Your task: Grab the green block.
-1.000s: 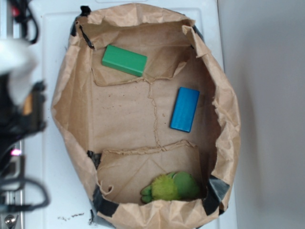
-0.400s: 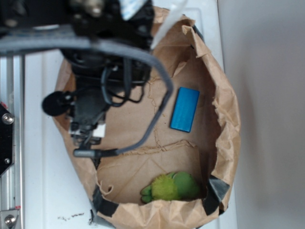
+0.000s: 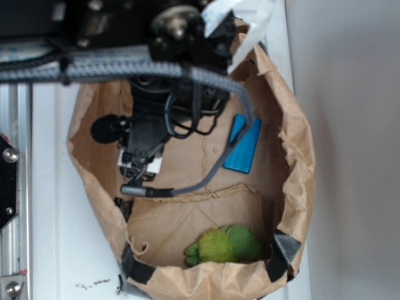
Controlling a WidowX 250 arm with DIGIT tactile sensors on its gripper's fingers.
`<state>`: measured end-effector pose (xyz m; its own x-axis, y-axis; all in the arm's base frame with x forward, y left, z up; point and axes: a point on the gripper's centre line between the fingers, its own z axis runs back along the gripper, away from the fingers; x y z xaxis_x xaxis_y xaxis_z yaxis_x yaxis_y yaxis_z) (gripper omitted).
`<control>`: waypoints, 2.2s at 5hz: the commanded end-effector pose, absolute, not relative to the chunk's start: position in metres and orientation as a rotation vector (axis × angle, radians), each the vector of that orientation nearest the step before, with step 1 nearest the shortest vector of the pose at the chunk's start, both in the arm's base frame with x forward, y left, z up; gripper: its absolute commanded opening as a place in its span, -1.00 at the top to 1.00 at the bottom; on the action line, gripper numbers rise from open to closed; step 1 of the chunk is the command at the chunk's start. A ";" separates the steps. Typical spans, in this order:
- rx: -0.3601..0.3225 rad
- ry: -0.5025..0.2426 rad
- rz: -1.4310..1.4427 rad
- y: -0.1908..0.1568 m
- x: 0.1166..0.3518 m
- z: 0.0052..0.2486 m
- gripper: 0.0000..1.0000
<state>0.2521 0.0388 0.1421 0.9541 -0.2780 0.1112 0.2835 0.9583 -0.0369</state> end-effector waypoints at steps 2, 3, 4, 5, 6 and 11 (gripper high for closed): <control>-0.022 -0.184 -0.303 0.037 0.260 0.153 -1.00; -0.022 -0.184 -0.303 0.037 0.260 0.153 -1.00; -0.022 -0.184 -0.303 0.037 0.260 0.153 -1.00; -0.099 -0.184 -0.346 0.074 0.264 0.149 -1.00; -0.150 -0.186 -0.370 0.090 0.260 0.144 -1.00; -0.067 -0.116 -0.290 0.107 0.281 0.096 -1.00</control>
